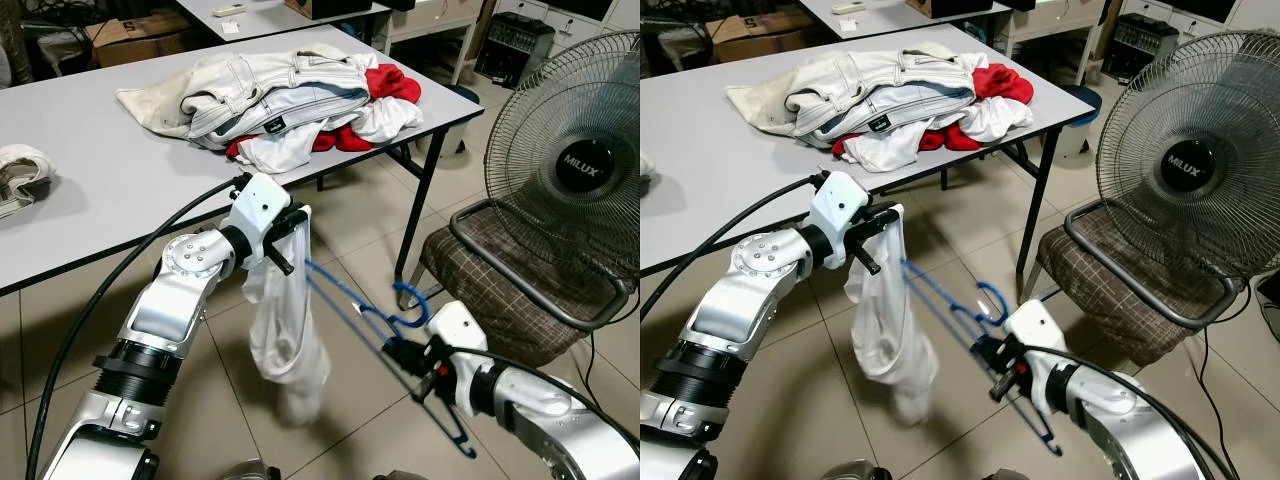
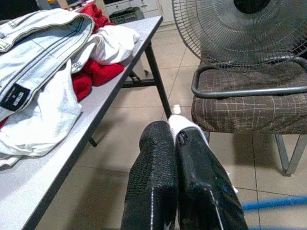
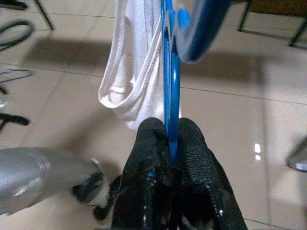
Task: Hang hanger
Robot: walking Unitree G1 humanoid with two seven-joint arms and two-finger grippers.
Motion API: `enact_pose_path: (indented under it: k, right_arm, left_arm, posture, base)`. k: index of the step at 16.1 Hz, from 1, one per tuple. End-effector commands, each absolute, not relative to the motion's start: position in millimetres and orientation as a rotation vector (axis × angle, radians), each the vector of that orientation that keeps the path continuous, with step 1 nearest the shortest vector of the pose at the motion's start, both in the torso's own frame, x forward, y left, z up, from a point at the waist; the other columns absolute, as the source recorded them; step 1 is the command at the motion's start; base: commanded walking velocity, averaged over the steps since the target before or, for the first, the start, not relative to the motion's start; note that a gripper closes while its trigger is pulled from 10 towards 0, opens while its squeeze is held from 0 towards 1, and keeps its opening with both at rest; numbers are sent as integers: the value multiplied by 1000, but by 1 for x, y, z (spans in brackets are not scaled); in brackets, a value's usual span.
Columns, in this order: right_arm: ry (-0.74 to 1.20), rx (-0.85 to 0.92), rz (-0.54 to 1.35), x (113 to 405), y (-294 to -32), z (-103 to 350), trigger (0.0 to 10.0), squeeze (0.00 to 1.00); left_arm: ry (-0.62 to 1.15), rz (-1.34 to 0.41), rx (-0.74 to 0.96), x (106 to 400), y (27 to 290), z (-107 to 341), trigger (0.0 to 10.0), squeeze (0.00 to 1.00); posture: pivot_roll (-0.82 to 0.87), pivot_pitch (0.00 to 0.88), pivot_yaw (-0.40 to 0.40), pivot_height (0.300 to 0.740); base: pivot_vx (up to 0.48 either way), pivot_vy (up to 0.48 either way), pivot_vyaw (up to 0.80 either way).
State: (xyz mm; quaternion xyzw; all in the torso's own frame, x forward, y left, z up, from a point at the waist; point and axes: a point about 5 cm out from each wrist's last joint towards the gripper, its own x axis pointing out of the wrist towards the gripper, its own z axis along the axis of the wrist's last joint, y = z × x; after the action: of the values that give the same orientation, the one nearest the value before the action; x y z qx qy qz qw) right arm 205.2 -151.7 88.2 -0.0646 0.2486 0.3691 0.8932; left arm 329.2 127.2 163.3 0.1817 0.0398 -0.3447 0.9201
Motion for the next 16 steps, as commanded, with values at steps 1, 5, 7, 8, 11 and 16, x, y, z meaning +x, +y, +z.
enact_pose_path:
  k: [1,5,7,8,11,16]
  right_arm:
    - [499,-148,746,208,-153,92,10000,0]
    - [531,-264,599,209,-175,90,10000,0]
    - [464,-219,583,212,-177,102,10000,0]
    - [435,-212,619,210,-175,108,10000,0]
    - [399,-183,782,197,-162,118,10000,0]
    - [393,-170,829,197,-156,120,10000,0]
  left_arm:
    - [45,-716,389,331,122,173,0,0]
    - [46,-601,455,340,132,175,0,0]
    - [48,-586,455,341,133,175,0,0]
    - [50,-579,457,342,133,175,0,0]
    - [47,-579,441,341,128,174,0,0]
    - [46,-574,436,340,126,173,0,0]
  posture:
    - [-79,0,22,740]
    - [-79,1,25,740]
    - [-80,3,29,740]
    - [-81,3,29,740]
    - [-81,1,27,740]
    - [-76,0,19,740]
  base:
    - [0,0,0]
    - [0,0,0]
    - [0,0,0]
    - [0,0,0]
    - [0,0,0]
    - [0,0,0]
